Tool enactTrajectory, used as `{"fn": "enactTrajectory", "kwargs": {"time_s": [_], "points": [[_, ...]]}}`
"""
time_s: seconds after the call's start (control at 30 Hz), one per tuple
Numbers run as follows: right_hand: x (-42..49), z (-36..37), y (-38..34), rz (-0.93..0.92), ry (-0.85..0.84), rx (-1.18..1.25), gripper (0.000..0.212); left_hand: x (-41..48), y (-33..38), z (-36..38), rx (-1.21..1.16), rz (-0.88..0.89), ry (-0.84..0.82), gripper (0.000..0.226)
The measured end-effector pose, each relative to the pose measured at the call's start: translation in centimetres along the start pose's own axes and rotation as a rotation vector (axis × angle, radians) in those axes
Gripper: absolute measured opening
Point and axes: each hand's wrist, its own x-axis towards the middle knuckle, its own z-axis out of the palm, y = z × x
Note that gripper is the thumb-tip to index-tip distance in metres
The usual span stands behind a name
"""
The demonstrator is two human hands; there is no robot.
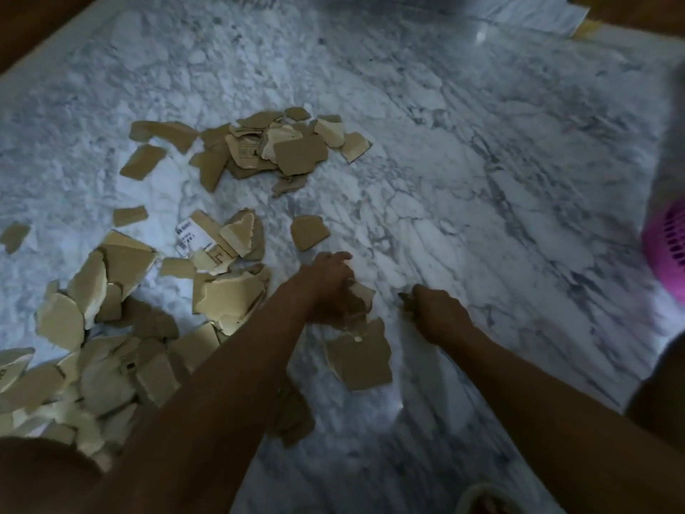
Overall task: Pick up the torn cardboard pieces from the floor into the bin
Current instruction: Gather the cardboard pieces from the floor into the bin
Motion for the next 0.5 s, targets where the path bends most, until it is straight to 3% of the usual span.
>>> {"fn": "enactTrajectory", "kwargs": {"time_s": [0.1,0.17,0.27,0.4,0.5], "points": [[0.2,-0.4,1.0,-0.01,0.018,0.036,0.026,0.5,0.2,0.7,0.065,-0.019,-0.012,0.038],[0.7,-1.4,1.4,-0.014,0.006,0.143,0.036,0.0,-0.1,0.9,0.096,-0.036,0.01,0.045],[0.6,-3.0,0.6,-0.149,-0.066,0.253,0.038,-1.1,-0.2,0.8,0.046,-0.093,0.039,0.04],[0.7,-4.2,-1.7,-0.295,-0.257,0.084,0.029,-2.0,0.0,-0.7,-0.193,-0.152,0.078,0.037],[0.7,-3.9,-3.8,-0.335,-0.279,-0.106,0.049,-3.4,-0.8,-1.9,-0.323,-0.241,0.178,0.049]]}}
